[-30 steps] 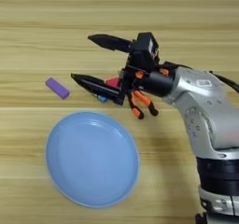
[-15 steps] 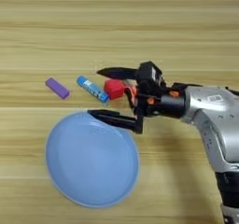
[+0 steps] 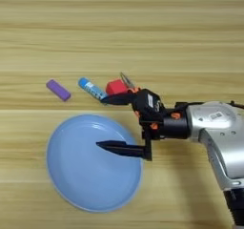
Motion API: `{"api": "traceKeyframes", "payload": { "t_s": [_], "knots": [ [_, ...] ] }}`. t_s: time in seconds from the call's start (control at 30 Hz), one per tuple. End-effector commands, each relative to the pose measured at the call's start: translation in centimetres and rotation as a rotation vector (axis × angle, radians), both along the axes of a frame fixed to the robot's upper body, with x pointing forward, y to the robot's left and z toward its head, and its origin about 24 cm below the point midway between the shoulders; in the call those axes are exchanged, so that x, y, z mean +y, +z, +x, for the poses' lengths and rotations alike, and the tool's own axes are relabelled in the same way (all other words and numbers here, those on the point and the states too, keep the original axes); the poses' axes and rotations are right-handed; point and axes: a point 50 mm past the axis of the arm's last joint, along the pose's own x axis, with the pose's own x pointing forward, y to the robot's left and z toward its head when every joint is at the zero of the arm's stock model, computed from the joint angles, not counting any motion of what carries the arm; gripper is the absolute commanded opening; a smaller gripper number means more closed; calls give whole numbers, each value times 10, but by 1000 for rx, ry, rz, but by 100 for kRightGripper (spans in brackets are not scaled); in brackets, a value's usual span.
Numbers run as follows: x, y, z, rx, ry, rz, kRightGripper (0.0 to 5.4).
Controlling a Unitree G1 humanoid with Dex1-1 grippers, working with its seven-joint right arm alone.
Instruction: Move the objects on the table
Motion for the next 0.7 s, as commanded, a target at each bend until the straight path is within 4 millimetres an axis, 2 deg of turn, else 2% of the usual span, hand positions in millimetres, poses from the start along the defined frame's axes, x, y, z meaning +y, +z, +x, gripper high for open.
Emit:
{"api": "traceKeyframes", "payload": {
  "t_s": [0.03,0.43,0.7],
  "knots": [
    [7,11,6,-106,23,-67,538],
    [19,-14,8,-51,51,-119,538],
    [24,-24,8,-34,71,-143,538]
  ]
}}
